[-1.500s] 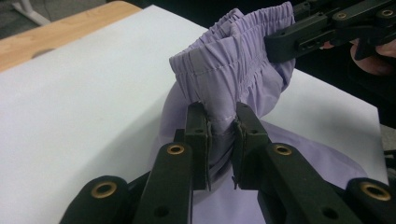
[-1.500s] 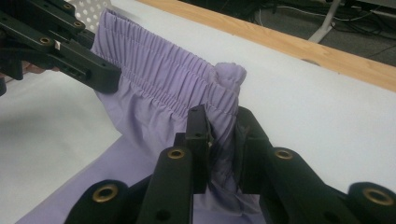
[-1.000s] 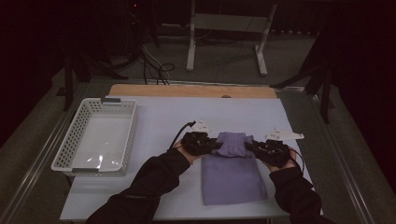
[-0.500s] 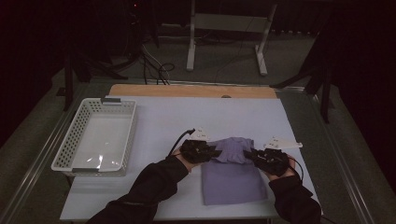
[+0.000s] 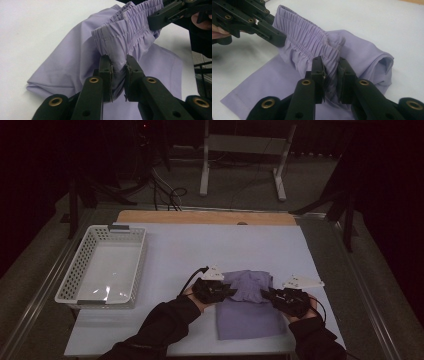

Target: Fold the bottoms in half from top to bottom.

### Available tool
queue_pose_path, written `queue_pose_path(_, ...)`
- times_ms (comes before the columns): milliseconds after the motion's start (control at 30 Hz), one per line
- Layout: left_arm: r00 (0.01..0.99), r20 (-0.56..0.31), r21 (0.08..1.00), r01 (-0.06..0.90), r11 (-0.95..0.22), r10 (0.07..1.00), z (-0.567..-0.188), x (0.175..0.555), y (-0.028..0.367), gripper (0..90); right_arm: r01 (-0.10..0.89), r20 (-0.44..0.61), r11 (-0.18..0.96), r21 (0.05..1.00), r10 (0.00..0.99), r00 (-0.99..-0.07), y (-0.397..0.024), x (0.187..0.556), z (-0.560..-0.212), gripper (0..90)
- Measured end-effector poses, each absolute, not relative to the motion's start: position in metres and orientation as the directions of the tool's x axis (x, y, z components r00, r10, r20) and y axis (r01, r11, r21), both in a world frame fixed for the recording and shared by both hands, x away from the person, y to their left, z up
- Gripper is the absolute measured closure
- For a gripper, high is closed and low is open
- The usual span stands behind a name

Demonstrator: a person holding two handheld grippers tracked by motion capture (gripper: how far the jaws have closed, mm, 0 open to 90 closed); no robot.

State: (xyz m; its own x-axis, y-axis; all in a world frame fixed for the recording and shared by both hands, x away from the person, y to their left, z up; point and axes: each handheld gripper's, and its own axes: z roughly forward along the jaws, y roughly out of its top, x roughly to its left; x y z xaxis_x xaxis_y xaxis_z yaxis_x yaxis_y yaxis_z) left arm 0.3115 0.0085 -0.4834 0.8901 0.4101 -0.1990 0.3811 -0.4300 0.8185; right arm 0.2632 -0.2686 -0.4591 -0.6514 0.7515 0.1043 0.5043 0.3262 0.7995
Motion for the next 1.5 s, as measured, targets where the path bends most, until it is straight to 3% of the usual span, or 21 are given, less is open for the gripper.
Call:
queue_pose_path(467, 0.895, -0.211, 0.802, 0.388, -0.454, 0.394, -0.495, 0.294, 0.002, 79.2, 0.56, 0.154, 0.317, 0.765, 0.755, -0.638, -0.274, 0.246, -0.47, 78.4)
queue_pose_path(967, 0.926, -0.145, 0.816, 0.311, -0.487, 0.349, -0.5, 0.266, -0.004, 77.2, 0.568, 0.174, 0.293, 0.769, 0.76, -0.627, -0.285, 0.222, -0.476, 76.3)
queue_pose_path(1067, 0.92, -0.185, 0.811, 0.341, -0.475, 0.344, -0.5, 0.265, -0.001, 73.4, 0.567, 0.189, 0.274, 0.777, 0.757, -0.625, -0.287, 0.22, -0.473, 69.5)
queue_pose_path(1100, 0.919, -0.198, 0.808, 0.35, -0.474, 0.34, -0.499, 0.264, 0.001, 67.0, 0.556, 0.225, 0.23, 0.799, 0.743, -0.63, -0.291, 0.22, -0.469, 61.6)
queue_pose_path(1200, 0.918, -0.239, 0.814, 0.367, -0.45, 0.315, -0.493, 0.257, 0.007, 61.9, 0.55, 0.257, 0.187, 0.814, 0.732, -0.631, -0.294, 0.22, -0.464, 57.1)
queue_pose_path(1400, 0.934, -0.222, 0.849, 0.327, -0.416, 0.28, -0.477, 0.241, 0.014, 58.5, 0.537, 0.252, 0.179, 0.824, 0.733, -0.632, -0.295, 0.22, -0.462, 62.3)
queue_pose_path(1500, 0.938, -0.168, 0.849, 0.293, -0.439, 0.303, -0.479, 0.242, 0.013, 64.4, 0.558, 0.252, 0.196, 0.806, 0.74, -0.624, -0.293, 0.223, -0.468, 71.8)
